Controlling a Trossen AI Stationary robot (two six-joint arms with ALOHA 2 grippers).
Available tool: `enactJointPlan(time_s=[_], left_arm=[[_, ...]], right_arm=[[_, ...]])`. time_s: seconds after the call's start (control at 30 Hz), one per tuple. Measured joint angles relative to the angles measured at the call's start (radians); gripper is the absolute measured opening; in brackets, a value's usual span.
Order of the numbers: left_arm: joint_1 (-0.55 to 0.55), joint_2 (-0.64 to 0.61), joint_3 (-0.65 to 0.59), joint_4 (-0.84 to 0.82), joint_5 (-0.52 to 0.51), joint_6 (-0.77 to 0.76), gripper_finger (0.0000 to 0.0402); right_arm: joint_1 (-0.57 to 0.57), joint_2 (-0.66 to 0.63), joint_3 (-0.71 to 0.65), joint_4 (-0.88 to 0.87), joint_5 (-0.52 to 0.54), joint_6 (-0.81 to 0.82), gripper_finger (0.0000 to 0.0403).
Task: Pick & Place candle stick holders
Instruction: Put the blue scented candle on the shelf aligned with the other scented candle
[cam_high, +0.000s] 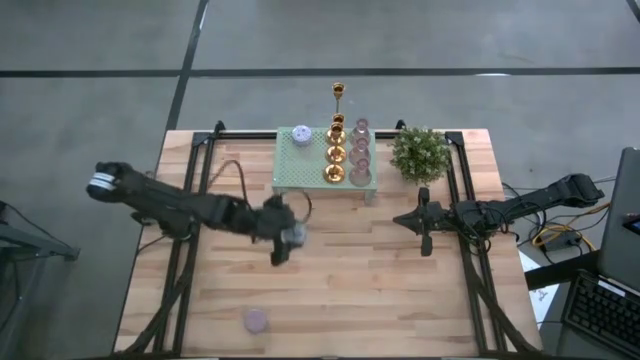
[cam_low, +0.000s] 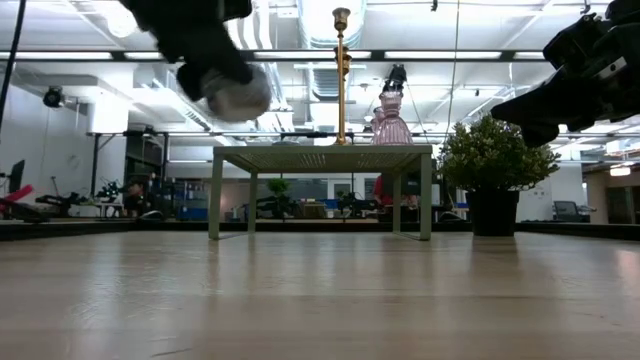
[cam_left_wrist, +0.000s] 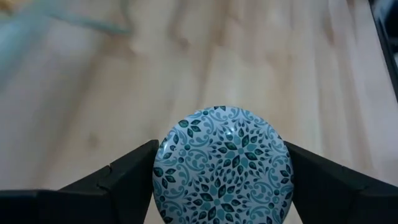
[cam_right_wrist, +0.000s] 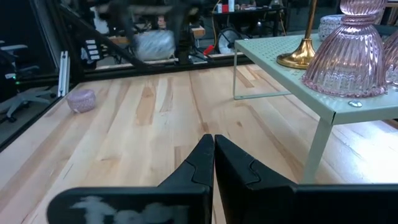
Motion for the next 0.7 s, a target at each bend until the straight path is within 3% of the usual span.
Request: enactJointPlan(time_s=[0.3,0.53,0.7], left_arm=[[0.291,-0.055,0.085,-0.004,-0.001,0.094,0.031],[0.547,-0.016,0.122,-0.005,0.0,0.076,0.031],[0.646,0.018,0.122,0.002,0.027,0.081,0.031]], right_arm=[[0.0,0.0,0.0,0.0,0.0,0.0,0.0008],[0.0,0.0,0.0,0.0,0.0,0.0,0.0008],[0.0,0.0,0.0,0.0,0.0,0.0,0.0008]])
